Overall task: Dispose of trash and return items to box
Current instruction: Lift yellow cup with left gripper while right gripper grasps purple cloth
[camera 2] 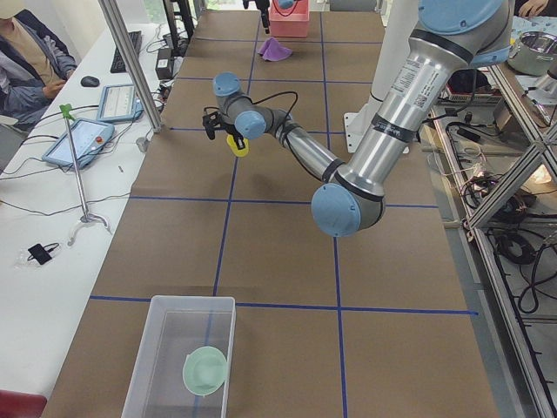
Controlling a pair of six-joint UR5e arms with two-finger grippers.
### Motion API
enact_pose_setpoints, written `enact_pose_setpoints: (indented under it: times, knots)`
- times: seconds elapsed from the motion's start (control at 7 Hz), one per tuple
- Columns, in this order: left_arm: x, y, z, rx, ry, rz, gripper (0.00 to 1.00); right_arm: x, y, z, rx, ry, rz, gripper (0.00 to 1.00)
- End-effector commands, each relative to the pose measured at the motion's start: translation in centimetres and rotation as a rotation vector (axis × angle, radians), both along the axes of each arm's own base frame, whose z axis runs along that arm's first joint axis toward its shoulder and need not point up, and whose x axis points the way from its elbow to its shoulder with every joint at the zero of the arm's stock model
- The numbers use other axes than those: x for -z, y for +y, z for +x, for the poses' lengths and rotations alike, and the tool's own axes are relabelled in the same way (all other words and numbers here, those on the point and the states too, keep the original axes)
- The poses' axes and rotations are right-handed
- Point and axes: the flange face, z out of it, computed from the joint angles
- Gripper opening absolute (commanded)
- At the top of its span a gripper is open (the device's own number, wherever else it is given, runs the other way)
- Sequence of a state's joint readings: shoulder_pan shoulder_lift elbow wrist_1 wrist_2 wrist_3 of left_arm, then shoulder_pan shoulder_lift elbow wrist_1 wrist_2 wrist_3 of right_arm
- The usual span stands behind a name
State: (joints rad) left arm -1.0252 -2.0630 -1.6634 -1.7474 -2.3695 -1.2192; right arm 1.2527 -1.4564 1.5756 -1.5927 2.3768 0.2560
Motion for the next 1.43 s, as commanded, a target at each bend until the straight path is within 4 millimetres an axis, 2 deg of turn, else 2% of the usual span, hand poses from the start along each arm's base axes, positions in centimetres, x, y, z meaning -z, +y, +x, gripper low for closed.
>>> enact_pose_setpoints:
  times: [0.0, 0.14, 0.29, 0.43, 0.57, 0.71, 0.86, 1.0, 1.14, 1.29]
  knots:
    - [-2.7, -2.7, -8.6, 0.002, -0.007, 0.073, 0.00, -2.5, 0.9, -2.8, -0.008, -0.005, 0.008, 1.00]
    - [-3.5, -3.6, -11.5, -0.013, -0.048, 0.088, 0.00, -3.1, 1.2, -3.3, -0.002, -0.004, 0.004, 1.00]
    - [-4.3, -4.4, -14.9, -0.022, -0.078, 0.118, 0.00, -3.1, 1.3, -3.4, -0.024, 0.000, -0.022, 0.21]
    - [-5.7, -5.2, -18.3, -0.035, -0.105, 0.153, 0.00, -2.9, 1.4, -3.9, -0.035, 0.001, -0.034, 0.00]
    - [-8.0, -6.2, -22.2, -0.057, -0.138, 0.177, 0.00, -2.8, 1.4, -3.9, -0.036, 0.000, -0.032, 0.00]
    - [-11.8, -7.6, -26.5, -0.094, -0.174, 0.226, 0.00, -2.2, 1.3, -3.9, -0.037, -0.006, -0.021, 0.00]
    - [-17.0, -8.9, -30.3, -0.168, -0.212, 0.286, 0.00, -2.1, 1.3, -3.9, -0.039, -0.006, -0.022, 0.00]
    - [-21.8, -9.6, -34.0, -0.210, -0.235, 0.325, 0.00, -1.2, 1.0, -3.9, -0.038, -0.017, -0.006, 0.00]
    - [-25.4, -9.7, -36.1, -0.222, -0.239, 0.348, 0.00, 0.7, 0.7, -2.3, -0.067, -0.035, 0.013, 0.00]
    - [-29.6, -9.7, -37.8, -0.239, -0.244, 0.381, 0.00, 2.0, 0.1, 1.3, -0.122, -0.058, 0.016, 0.00]
